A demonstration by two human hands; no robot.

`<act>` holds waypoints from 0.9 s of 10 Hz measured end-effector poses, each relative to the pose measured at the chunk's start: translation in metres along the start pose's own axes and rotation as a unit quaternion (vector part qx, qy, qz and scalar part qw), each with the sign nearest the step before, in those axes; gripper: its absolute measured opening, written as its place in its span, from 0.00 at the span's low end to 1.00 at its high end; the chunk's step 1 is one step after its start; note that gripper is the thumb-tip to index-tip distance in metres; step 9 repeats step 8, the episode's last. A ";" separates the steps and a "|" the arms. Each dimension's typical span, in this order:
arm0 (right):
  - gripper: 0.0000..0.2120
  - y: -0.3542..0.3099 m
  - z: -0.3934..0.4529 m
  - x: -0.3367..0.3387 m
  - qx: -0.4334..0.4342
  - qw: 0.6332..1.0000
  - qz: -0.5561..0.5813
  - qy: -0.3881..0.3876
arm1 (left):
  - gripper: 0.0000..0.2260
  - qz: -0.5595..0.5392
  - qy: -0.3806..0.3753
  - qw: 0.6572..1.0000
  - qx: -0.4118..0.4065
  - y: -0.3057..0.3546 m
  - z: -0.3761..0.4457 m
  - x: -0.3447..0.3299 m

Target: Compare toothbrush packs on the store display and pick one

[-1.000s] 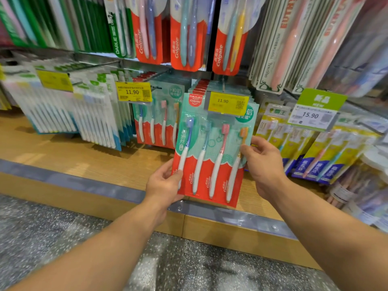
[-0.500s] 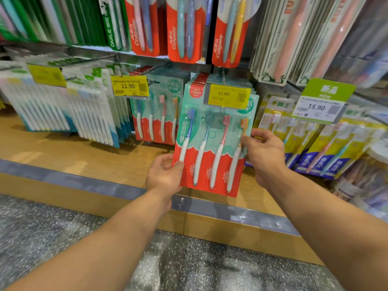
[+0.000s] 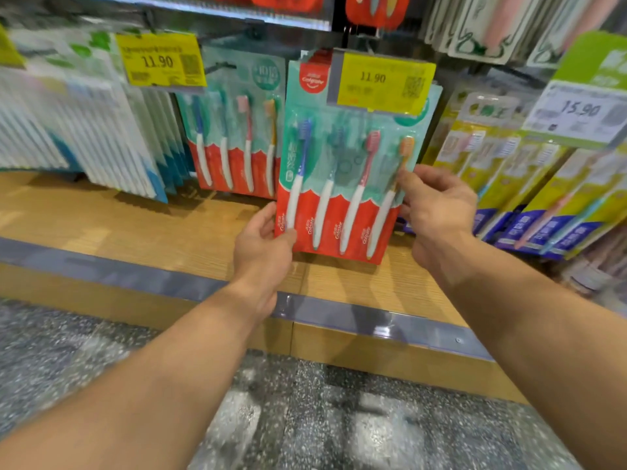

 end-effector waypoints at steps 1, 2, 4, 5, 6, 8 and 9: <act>0.05 0.009 0.002 -0.002 -0.005 1.000 0.002 -0.004 | 0.28 0.010 -0.007 1.000 -0.018 -0.002 0.007 0.001; 0.05 0.011 0.004 -0.002 0.002 1.000 0.004 -0.011 | 0.26 0.028 -0.022 0.999 -0.020 -0.005 0.011 0.001; 0.08 0.011 0.006 0.002 0.001 1.000 -0.030 -0.001 | 0.21 0.047 0.010 0.998 0.033 -0.004 0.011 0.010; 0.09 0.011 0.004 0.011 -0.017 0.998 -0.055 0.008 | 0.15 0.066 0.031 0.996 0.055 -0.006 0.009 0.016; 0.09 0.011 -0.002 0.019 -0.055 0.995 -0.087 0.006 | 0.03 0.076 0.042 0.994 0.071 -0.003 0.005 0.020; 0.06 0.015 -0.026 0.033 -0.110 0.969 -0.195 -0.099 | 0.07 0.167 0.001 0.985 0.043 0.004 -0.009 0.026; 0.06 0.015 -0.026 0.033 -0.110 0.969 -0.195 -0.099 | 0.07 0.167 0.001 0.985 0.043 0.004 -0.009 0.026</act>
Point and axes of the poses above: each hand's wrist, its own z-axis towards the middle knuckle, its own x-axis out of the back of the hand, y = z × x, the point moved 2 cm from there along z, towards the middle knuckle, and after that the axes turned 13 degrees about y, right-handed, at the moved point
